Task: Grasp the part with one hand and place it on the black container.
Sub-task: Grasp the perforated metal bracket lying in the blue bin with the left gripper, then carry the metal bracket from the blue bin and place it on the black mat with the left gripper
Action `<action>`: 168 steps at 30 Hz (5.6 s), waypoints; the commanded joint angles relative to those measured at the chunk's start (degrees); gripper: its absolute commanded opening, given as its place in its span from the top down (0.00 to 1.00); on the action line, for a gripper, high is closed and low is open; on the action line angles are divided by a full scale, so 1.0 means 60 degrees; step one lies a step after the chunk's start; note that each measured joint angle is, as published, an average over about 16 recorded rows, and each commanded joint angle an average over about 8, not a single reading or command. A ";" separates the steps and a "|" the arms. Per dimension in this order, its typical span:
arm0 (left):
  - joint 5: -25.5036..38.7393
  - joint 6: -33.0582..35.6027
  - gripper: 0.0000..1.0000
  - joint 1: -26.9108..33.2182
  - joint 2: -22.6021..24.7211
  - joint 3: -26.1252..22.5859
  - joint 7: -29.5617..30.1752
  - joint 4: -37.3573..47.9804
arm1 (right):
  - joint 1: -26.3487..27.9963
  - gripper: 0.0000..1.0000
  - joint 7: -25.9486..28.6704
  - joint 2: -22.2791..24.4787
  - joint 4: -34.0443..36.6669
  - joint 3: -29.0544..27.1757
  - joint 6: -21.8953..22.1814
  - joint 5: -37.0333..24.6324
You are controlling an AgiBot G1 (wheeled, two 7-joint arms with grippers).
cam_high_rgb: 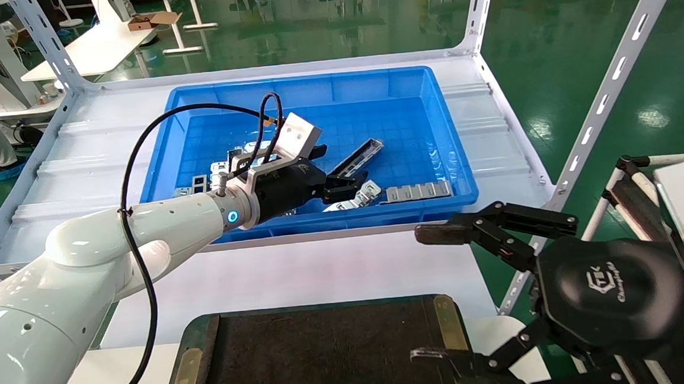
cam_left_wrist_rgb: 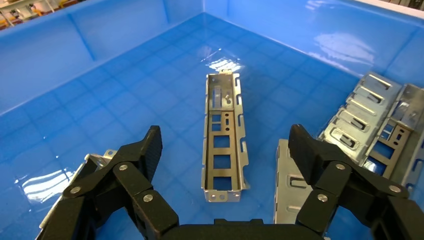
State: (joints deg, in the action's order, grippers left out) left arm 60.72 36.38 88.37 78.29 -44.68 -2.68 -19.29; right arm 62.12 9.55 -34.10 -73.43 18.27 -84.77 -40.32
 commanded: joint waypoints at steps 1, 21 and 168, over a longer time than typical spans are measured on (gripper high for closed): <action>-0.0100 -0.0124 1.00 -0.0010 0.0000 -0.0170 0.0053 -0.0034 | 0.0000 1.00 0.0000 0.0000 0.0000 0.0001 0.0000 0.0000; -0.1255 -0.0666 1.00 -0.0076 -0.0011 -0.1399 0.0091 -0.0086 | 0.0002 1.00 -0.0004 0.0003 0.0000 0.0007 0.0003 0.0005; -0.4860 -0.9030 1.00 -0.8905 -0.0205 -0.0054 0.0457 -0.8431 | 0.0013 1.00 -0.0027 0.0021 0.0000 0.0054 0.0022 0.0036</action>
State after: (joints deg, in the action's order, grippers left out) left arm 31.59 -17.77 34.90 77.03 -45.05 0.10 -69.95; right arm 62.20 9.39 -33.97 -73.43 18.59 -84.64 -40.11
